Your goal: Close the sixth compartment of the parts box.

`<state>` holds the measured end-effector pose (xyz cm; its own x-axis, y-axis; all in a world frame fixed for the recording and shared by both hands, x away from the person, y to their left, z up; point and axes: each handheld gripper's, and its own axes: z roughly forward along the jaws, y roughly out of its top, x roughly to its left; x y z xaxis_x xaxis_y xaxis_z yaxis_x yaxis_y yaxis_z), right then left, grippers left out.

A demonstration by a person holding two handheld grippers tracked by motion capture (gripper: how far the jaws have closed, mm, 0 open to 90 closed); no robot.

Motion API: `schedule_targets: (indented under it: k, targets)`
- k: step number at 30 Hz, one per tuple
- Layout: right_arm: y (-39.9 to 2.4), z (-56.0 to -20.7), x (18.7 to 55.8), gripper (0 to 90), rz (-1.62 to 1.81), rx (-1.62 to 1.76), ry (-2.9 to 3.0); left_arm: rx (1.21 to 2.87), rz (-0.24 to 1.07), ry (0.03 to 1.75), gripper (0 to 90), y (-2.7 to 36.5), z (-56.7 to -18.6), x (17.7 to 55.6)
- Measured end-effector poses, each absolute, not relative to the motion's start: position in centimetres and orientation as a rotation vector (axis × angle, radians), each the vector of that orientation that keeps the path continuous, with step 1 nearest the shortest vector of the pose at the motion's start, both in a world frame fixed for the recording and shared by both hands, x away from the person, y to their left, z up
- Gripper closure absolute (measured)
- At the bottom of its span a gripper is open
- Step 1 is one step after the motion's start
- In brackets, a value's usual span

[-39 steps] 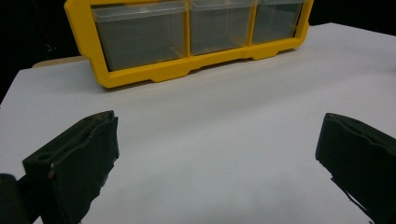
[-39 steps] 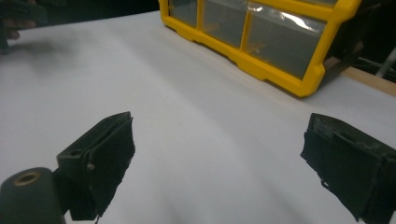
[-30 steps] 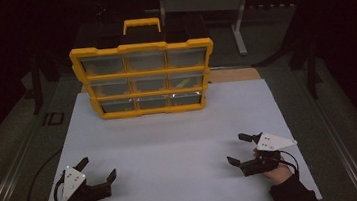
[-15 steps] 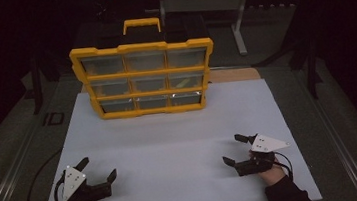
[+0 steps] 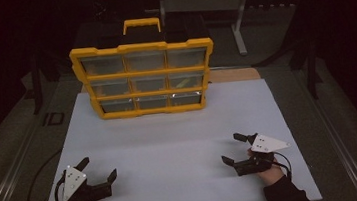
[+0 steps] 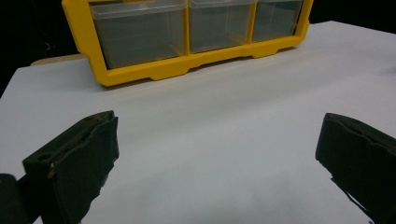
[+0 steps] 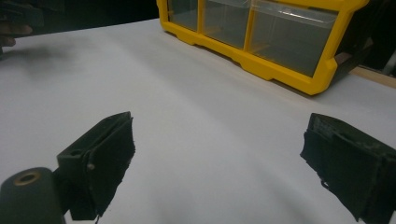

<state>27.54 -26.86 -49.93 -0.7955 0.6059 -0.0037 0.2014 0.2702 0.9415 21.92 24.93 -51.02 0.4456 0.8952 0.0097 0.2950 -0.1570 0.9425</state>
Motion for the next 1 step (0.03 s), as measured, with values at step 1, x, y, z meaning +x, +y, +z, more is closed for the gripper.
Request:
schedule_targets:
  k: [1]
  targets:
    - [-26.82, -49.94, 27.53, 9.1, 1.529, 0.732, 2.187, 1.692, 0.748, 1.039, 0.0, 24.94, -51.02, 21.92]
